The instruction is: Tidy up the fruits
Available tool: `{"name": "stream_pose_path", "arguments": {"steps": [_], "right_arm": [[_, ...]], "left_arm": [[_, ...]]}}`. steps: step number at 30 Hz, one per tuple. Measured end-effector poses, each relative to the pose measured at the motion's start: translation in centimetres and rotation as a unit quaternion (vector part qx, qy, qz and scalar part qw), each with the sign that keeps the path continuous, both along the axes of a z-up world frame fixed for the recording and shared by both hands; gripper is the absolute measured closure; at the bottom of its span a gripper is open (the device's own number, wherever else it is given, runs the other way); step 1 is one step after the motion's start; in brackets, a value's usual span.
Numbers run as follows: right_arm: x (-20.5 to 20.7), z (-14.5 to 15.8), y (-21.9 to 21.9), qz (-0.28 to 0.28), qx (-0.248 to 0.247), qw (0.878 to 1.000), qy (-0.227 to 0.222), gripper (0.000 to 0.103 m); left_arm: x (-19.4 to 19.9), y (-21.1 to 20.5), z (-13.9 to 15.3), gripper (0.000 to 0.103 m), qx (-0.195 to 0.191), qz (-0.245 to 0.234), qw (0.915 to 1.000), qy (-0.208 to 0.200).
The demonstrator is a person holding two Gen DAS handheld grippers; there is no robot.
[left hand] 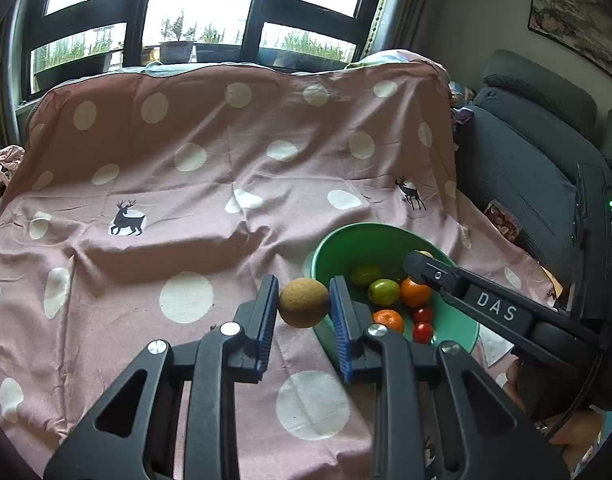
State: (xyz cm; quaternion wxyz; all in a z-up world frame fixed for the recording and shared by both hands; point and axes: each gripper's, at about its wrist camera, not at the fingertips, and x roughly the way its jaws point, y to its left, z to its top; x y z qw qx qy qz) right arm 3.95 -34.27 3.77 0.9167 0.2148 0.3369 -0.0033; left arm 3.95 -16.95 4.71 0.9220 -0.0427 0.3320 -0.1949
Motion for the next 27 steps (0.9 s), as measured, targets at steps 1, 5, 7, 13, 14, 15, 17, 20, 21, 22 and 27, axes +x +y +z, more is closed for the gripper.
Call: {"name": "stream_pose_path", "arguments": {"steps": [1,5,7,13,14,15,17,20,21,22,27], "right_arm": [[-0.2,-0.1,-0.6,-0.003,0.004,1.000,0.001,0.074],[-0.2,-0.5,-2.3,-0.019,0.008,1.000,0.013,0.073],[-0.1,-0.9,-2.9,-0.025,0.009,0.999,0.020,0.073],[0.2,-1.9,-4.6,-0.035,0.028,0.998,0.044,0.073],[0.3,-2.0,-4.8,-0.036,0.030,0.998,0.048,0.073],[0.3,-2.2,-4.9,-0.036,0.031,0.998,0.051,0.073],[0.4,-2.4,-5.1,-0.036,0.034,0.997,0.056,0.073],[0.5,-2.7,-5.2,-0.035,0.035,0.997,0.061,0.073],[0.6,-2.7,-5.2,-0.035,0.034,0.997,0.063,0.073],[0.6,-2.8,-5.2,-0.035,0.033,0.997,0.065,0.073],[0.6,-2.9,-5.6,-0.043,0.033,0.996,0.069,0.073]], "left_arm": [[0.0,-0.8,0.0,0.077,0.006,-0.005,1.0000,-0.003],[0.6,-3.3,-0.7,0.077,0.013,-0.025,0.9996,0.003],[1.0,-4.4,-1.2,0.077,0.016,-0.035,0.9992,0.013],[2.2,-6.6,-3.1,0.077,0.025,-0.051,0.9973,0.046],[2.3,-6.8,-3.4,0.077,0.028,-0.052,0.9970,0.050],[2.4,-7.0,-3.6,0.077,0.031,-0.052,0.9968,0.053],[2.6,-7.3,-4.1,0.077,0.036,-0.052,0.9962,0.060],[2.8,-7.7,-4.7,0.077,0.037,-0.054,0.9952,0.072],[2.9,-7.8,-4.8,0.076,0.039,-0.054,0.9949,0.075],[3.0,-7.9,-5.0,0.076,0.041,-0.055,0.9946,0.078],[3.0,-8.1,-5.3,0.077,0.049,-0.051,0.9938,0.086]]}}
